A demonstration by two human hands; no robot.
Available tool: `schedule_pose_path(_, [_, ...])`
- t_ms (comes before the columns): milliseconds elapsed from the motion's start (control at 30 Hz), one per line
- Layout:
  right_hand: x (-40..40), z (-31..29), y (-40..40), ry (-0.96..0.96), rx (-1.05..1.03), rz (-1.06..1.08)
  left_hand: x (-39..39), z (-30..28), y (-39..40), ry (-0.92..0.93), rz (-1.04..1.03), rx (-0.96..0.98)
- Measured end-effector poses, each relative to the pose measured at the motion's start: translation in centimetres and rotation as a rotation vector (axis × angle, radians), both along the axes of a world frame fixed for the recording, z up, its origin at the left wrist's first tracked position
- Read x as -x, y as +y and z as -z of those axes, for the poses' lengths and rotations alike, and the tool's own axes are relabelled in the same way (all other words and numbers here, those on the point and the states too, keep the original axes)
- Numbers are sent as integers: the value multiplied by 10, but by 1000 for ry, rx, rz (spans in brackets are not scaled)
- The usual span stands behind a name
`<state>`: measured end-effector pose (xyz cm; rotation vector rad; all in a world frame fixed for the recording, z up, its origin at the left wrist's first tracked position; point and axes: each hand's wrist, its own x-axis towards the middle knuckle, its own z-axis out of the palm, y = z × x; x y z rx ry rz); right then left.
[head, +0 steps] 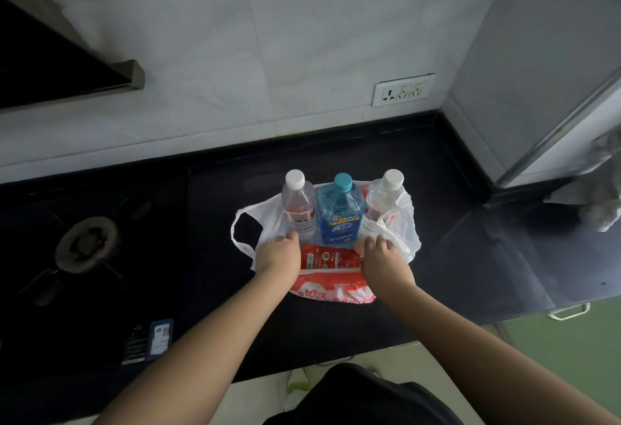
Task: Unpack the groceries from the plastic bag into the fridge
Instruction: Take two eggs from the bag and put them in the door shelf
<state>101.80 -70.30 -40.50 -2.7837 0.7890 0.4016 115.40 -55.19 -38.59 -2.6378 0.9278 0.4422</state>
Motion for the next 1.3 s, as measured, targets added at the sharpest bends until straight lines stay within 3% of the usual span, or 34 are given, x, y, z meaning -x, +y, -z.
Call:
schedule_pose_path(367, [-14,0,3,12,27,-21,-12,19,-8,43,-84,-131])
schedule_pose_path(600, [-19,6,4,41,39,-54,-25,23,-11,249,-262,55])
schedule_pose_path(767, [-22,6,0,-3,-53,12,-19,31,3,137,-121,188])
schedule_pose_path(1033, [-17,12,-1,-26,-61,-24,-16,38,13,63,-77,304])
schedule_pose_path(1300, [-6,8,6,-235,-213,-13,-4,35,35,-33,15,526])
